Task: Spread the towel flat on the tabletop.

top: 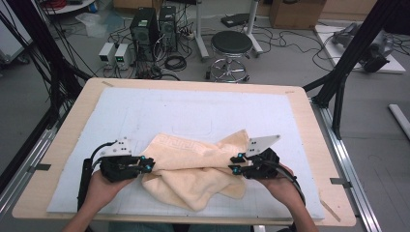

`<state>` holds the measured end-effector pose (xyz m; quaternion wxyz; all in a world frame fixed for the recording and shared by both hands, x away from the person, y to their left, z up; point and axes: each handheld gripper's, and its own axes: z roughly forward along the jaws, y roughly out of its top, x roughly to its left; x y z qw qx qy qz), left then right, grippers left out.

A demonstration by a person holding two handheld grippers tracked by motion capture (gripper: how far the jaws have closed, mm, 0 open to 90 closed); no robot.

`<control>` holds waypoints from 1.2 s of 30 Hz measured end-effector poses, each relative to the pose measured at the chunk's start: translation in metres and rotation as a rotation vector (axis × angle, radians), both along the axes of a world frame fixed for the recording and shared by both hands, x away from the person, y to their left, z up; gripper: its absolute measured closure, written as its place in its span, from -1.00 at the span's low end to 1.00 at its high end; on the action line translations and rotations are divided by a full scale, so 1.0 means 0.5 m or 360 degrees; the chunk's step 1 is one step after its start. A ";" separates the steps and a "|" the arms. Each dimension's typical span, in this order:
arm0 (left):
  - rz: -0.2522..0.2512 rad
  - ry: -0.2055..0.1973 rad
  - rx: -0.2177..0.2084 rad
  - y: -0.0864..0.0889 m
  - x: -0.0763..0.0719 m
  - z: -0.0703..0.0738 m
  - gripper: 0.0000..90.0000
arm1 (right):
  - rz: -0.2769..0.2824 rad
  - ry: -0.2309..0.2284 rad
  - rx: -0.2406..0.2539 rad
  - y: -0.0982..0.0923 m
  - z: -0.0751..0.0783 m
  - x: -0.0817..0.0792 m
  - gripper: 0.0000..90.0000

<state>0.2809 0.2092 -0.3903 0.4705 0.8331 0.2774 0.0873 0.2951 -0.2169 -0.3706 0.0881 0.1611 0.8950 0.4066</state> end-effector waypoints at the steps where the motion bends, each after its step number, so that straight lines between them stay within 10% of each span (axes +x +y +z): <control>1: 0.0014 -0.0023 -0.0009 0.000 0.012 0.014 0.63 | 0.0000 -0.0006 0.0018 -0.001 0.008 0.004 0.43; 6: 0.0120 -0.0097 -0.0080 0.003 0.060 0.033 0.49 | -0.0089 -0.0075 0.0018 -0.017 0.041 0.046 0.35; 11: 0.0138 -0.0105 0.0053 -0.024 0.117 0.000 0.34 | -0.0217 -0.0041 -0.0053 -0.026 0.003 0.095 0.25; 18: 0.0099 0.0036 0.0232 -0.058 0.179 -0.066 0.29 | -0.0286 0.0208 -0.0193 -0.026 -0.067 0.155 0.17; 20: 0.0076 0.0123 0.0302 -0.065 0.183 -0.085 0.37 | -0.0275 0.0260 -0.0212 -0.023 -0.081 0.162 0.22; 26: 0.0101 0.0089 0.0364 -0.071 0.171 -0.086 0.95 | -0.0235 0.0394 -0.0193 -0.015 -0.103 0.169 0.58; 36: 0.0159 0.0084 0.0237 -0.048 0.165 -0.071 0.99 | -0.0234 0.0208 -0.0170 -0.018 -0.064 0.162 0.94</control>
